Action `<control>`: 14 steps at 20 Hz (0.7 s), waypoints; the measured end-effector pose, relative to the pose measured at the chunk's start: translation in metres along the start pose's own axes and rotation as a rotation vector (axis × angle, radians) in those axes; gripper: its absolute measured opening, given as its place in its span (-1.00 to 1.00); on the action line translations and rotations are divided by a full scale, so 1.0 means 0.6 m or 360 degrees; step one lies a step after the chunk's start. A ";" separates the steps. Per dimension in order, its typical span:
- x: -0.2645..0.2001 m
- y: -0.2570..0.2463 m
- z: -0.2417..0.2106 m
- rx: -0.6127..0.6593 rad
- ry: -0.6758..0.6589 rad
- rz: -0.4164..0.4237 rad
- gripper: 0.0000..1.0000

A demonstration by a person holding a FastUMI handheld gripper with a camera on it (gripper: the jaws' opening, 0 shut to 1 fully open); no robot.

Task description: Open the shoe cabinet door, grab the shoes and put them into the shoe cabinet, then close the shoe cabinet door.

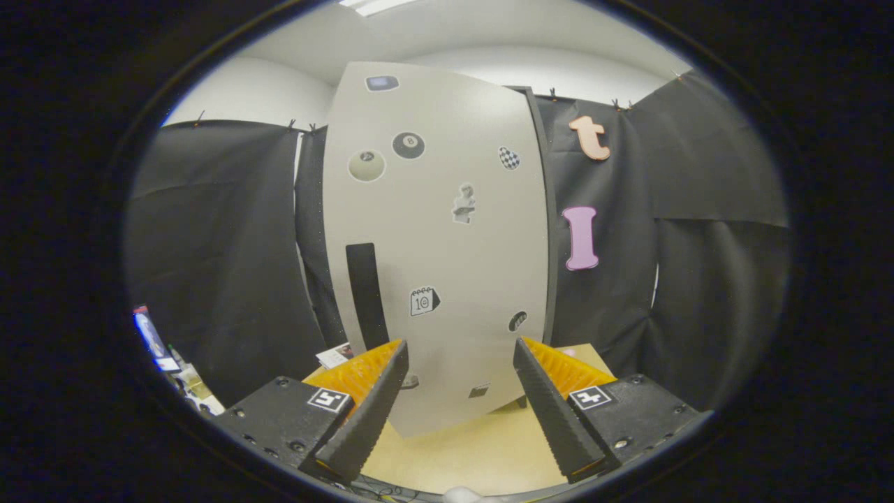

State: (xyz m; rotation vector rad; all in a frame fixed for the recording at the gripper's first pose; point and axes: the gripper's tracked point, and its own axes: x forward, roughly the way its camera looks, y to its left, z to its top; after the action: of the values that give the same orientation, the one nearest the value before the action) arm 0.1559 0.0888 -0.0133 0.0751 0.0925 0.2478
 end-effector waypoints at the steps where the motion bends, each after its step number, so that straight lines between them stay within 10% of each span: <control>1: -0.005 0.004 -0.002 -0.0003 -0.0002 -0.0008 0.98; 14: -0.126 0.024 0.054 -0.0020 -0.0106 -0.0184 0.98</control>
State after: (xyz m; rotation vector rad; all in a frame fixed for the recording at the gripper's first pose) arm 0.0827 0.0818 0.0261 0.0650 0.0289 0.1300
